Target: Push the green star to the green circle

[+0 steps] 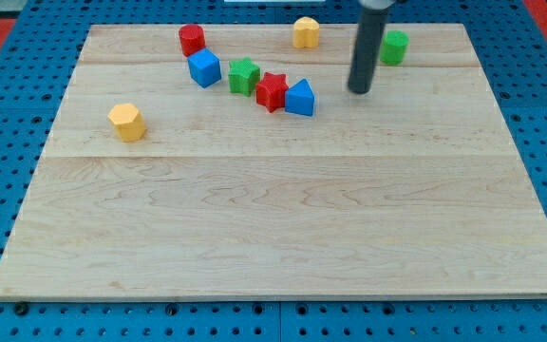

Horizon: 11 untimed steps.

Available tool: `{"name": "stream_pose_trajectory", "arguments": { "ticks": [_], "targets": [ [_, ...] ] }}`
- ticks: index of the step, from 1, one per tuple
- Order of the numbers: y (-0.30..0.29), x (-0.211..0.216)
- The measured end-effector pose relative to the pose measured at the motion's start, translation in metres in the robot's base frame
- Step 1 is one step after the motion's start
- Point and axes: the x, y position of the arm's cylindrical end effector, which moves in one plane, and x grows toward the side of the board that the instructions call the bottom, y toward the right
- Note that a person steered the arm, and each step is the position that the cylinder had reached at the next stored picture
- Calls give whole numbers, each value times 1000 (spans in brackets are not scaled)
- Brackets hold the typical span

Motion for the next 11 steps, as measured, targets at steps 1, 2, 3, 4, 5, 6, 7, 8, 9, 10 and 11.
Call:
{"name": "stream_pose_trajectory", "arguments": {
  "ticks": [1,2,3,4,5,6,7,8,9,10,11],
  "targets": [
    [-95,16],
    [-129,25],
    [-198,25],
    [-212,0],
    [-195,-49],
    [-112,-62],
    [-158,-61],
    [-123,-15],
    [-66,-39],
    [-68,-53],
    [-117,-46]
  ]
}}
